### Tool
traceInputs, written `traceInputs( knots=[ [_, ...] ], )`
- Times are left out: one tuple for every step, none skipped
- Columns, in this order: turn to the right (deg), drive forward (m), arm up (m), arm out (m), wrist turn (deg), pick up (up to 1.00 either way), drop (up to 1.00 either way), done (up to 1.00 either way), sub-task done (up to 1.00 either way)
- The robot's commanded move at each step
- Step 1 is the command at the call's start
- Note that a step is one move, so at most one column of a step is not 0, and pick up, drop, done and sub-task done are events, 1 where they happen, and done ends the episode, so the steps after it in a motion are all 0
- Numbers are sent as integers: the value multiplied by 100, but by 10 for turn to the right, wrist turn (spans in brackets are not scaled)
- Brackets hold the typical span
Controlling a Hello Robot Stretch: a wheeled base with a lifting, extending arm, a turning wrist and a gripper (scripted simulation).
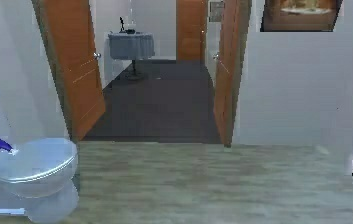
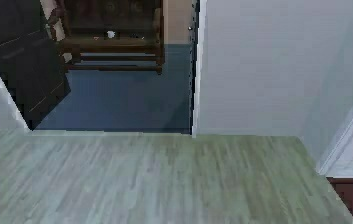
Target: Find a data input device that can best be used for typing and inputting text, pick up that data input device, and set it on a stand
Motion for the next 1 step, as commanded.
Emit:
traceInputs(
  knots=[
    [0,100,0,0,0,0,0,0,0]
  ],
)
